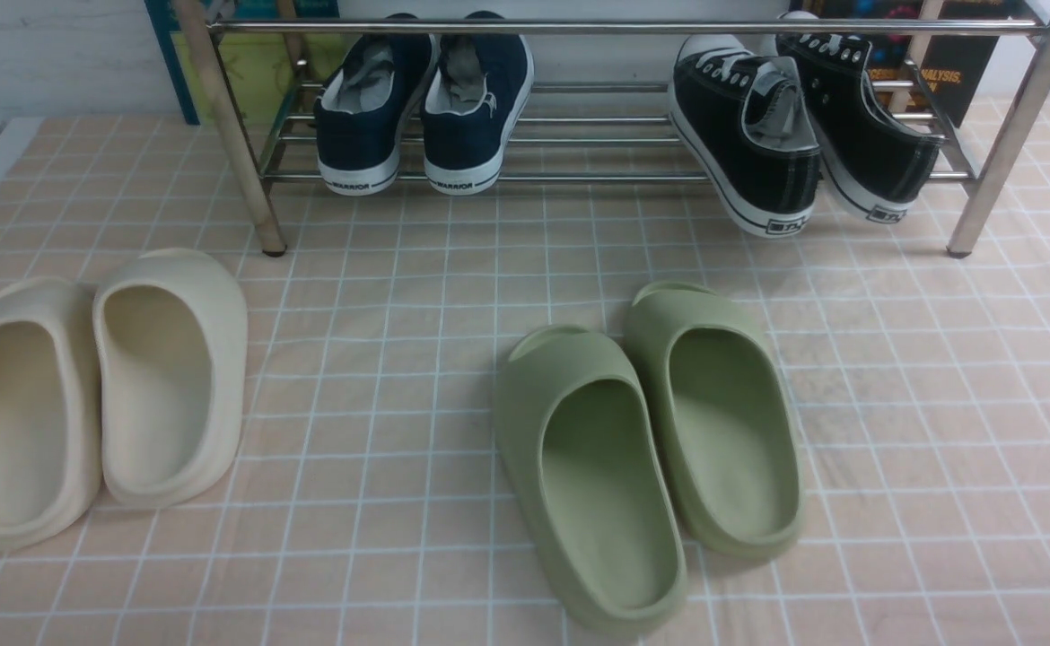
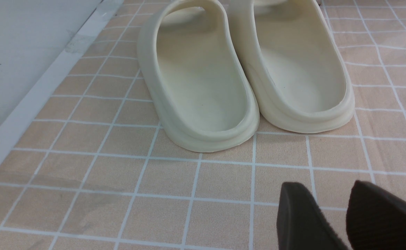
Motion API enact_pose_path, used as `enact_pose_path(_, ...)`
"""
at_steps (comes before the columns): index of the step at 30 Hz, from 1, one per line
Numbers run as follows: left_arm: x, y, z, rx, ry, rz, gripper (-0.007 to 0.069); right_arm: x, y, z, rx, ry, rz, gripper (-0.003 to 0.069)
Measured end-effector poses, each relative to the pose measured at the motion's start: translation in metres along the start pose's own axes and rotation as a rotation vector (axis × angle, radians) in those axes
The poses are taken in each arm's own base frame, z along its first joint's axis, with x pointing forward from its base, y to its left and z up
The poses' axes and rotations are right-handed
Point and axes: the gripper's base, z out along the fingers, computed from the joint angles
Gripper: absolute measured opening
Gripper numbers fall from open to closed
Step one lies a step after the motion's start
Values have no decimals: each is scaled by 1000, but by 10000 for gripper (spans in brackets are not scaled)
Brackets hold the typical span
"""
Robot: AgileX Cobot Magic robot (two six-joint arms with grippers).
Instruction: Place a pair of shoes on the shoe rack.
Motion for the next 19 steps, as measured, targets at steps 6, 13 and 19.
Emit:
enact_pose_path(6,0,0,0,0,0,0,239,0,0,0,0,0,0,10)
enact_pose_path(13,0,0,0,0,0,0,239,0,0,0,0,0,0,14)
enact_pose_path(19,0,0,0,0,0,0,239,0,0,0,0,0,0,21)
